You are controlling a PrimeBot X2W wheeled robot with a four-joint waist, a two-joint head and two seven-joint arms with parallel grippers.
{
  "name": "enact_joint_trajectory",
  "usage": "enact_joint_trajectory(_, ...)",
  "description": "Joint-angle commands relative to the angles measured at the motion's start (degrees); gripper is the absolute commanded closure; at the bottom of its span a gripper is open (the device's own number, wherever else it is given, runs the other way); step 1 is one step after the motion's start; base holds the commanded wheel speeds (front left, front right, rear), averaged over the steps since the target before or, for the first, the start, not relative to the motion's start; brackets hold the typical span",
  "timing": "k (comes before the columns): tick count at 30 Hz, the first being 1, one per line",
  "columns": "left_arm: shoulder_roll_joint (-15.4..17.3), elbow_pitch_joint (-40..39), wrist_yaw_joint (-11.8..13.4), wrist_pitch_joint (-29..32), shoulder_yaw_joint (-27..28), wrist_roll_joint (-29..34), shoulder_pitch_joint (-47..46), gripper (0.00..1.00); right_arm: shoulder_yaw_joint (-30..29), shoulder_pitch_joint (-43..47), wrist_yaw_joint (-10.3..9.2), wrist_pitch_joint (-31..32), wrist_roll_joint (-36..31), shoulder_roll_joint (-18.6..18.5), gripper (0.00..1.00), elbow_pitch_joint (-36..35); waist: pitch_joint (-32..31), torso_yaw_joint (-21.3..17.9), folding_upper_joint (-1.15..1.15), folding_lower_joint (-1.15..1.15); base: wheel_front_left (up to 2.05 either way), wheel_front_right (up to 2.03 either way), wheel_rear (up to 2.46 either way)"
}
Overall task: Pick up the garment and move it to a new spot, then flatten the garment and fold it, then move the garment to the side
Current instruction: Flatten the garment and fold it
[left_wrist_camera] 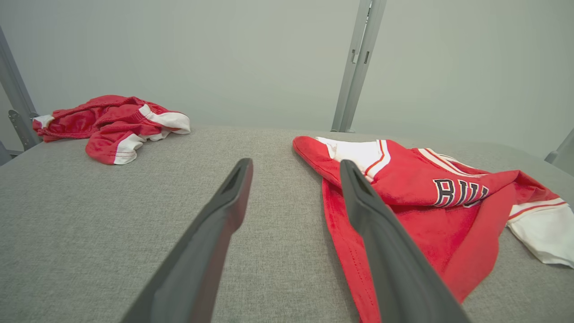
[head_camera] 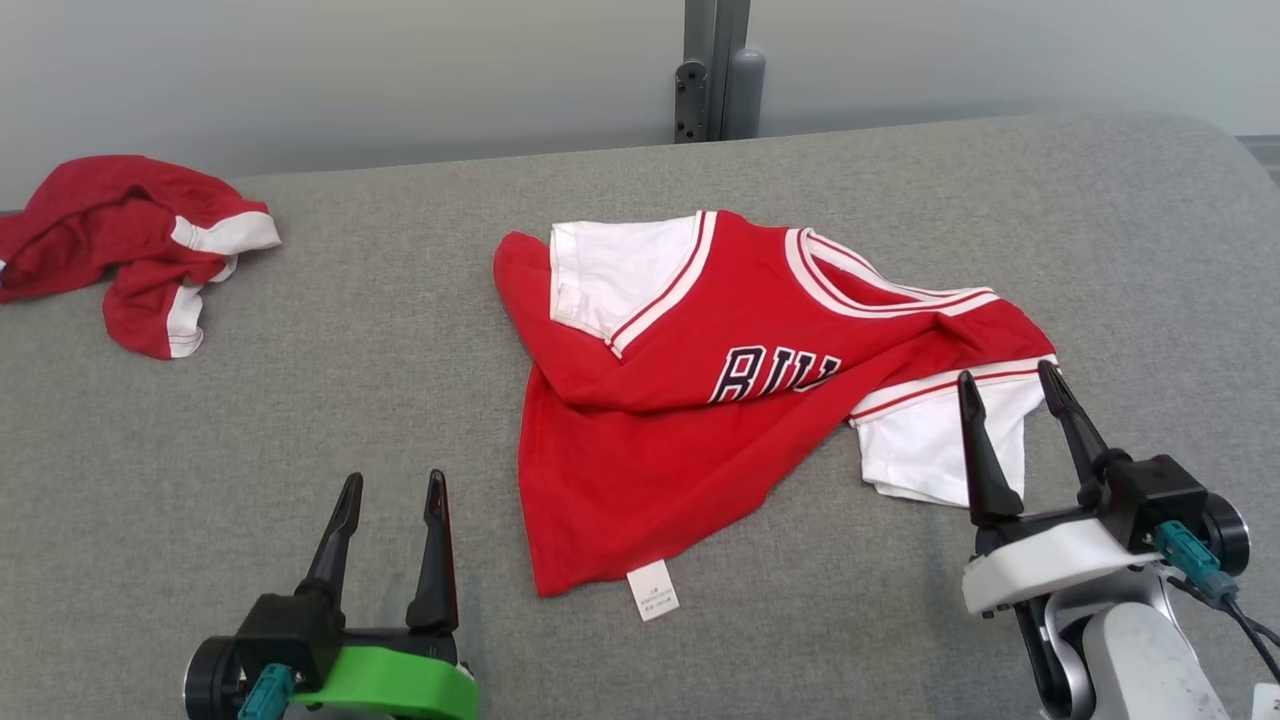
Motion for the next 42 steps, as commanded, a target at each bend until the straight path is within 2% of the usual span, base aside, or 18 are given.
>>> enact_joint_trajectory(1,0.15,-0.30,-0.17,0.04,0.18,0.03,1.21,0.00,-0.44,1.36,-0.08,-0.18,0.95,-0.08,0.00,-0.92,-0.49,-0.20,0.00,0.00,0.00,0.00,0.00)
enact_joint_trajectory(11,0.15,-0.51,0.01,0.04,0.09,-0.93,2.97,0.00,1.14,3.70,-0.08,-0.18,4.68,0.05,0.00,-0.73,-1.39,-0.16,0.00,0.00,0.00,0.00,0.00)
enact_joint_trajectory(22,0.15,0.20,0.45,0.04,-0.43,-0.62,3.41,0.00,2.25,3.69,-0.08,-0.19,4.86,0.06,0.00,0.36,-2.37,0.29,0.00,0.00,0.00,0.00,0.00)
enact_joint_trajectory(26,0.14,3.08,-0.10,0.04,-1.74,-0.75,3.87,0.00,2.59,3.98,-0.08,-0.19,4.70,0.06,0.00,0.44,-2.54,0.16,0.00,0.00,0.00,0.00,0.00)
enact_joint_trajectory(34,0.16,12.63,-2.70,4.13,-8.38,-9.29,2.22,0.00,3.08,3.88,-0.08,-0.19,4.12,0.05,0.00,0.73,-2.16,-1.54,0.00,0.00,0.00,0.00,0.00)
enact_joint_trajectory(42,0.17,18.82,-1.60,5.22,-10.75,-14.42,-1.59,0.00,3.58,2.67,-0.08,-0.19,3.91,0.06,0.00,1.06,-0.57,-5.19,0.00,0.00,0.00,0.00,0.00)
